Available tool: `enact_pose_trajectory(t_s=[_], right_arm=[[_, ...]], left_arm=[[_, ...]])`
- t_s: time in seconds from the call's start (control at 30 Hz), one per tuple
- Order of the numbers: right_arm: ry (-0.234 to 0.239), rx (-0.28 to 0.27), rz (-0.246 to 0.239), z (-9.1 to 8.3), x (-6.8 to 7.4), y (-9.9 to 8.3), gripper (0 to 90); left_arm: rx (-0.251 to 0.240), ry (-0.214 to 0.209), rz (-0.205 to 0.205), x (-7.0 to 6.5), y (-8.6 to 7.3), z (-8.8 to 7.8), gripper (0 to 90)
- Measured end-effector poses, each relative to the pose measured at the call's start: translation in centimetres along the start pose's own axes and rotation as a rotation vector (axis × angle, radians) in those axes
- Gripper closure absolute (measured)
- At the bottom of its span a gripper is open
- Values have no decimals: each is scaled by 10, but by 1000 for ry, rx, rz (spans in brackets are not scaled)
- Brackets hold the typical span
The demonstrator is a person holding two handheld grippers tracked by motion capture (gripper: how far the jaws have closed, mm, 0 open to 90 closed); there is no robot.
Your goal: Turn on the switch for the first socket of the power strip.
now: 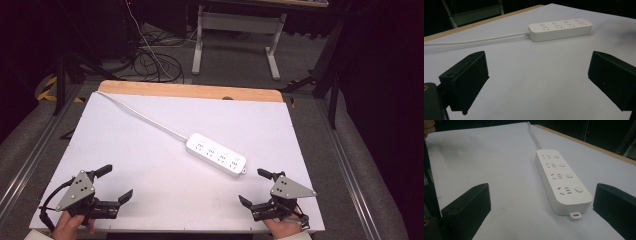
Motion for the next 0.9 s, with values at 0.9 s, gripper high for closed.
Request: enact_pose_trajectory(t_s=[0.9], right_arm=[[7, 42, 13, 2, 4, 7, 25]], left_arm=[[10, 1, -3, 0, -1, 0, 36]])
Point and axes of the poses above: each handheld gripper's, and its own axes: z roughly forward along the jaws, y roughly out of its top, x roughly to its left, the point moved 8 cm from there along z, roughly forward along the jaws, and after that the axes turned 11 degrees about y, right-handed, at the moved point
